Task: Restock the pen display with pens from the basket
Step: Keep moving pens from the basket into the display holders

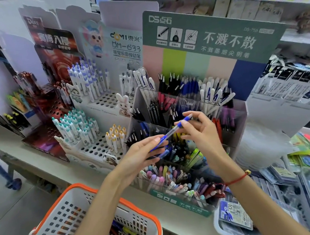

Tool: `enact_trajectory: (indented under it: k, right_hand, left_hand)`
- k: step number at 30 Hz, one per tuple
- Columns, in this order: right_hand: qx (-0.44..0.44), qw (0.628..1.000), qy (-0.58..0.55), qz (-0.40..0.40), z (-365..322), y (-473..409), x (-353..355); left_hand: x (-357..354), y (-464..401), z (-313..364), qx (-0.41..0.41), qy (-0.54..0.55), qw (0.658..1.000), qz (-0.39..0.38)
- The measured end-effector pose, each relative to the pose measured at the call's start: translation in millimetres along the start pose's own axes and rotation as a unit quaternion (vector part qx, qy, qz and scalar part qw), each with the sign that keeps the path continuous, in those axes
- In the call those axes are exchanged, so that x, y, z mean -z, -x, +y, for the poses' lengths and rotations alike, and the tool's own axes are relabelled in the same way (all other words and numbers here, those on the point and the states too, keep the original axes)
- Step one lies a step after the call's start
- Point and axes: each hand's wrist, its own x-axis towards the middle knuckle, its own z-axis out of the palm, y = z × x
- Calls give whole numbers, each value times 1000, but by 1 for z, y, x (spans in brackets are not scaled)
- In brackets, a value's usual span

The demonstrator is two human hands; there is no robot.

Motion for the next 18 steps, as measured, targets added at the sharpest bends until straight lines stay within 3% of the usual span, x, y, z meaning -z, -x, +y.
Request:
enact_trajectory:
  k: [5, 7, 12, 15, 18]
  right_hand:
    - [115, 976, 11, 182, -10, -6, 31]
    - [153, 960, 41, 230, -10, -11, 44]
    - [233, 929, 99, 268, -12, -16, 53]
    - [266, 918, 107, 273, -19, -20, 57]
    - [292, 910, 94, 279, -28, -24, 62]
  left_hand:
    - [0, -12, 2, -31, -13, 996, 78]
    - [-6, -22, 5, -71, -98, 986, 116]
    - [-28, -45, 11, -198, -421, 879, 103]
    - [-36, -57, 13, -202, -501, 838, 78]
    - [-35, -63, 10, -181, -539, 819, 79]
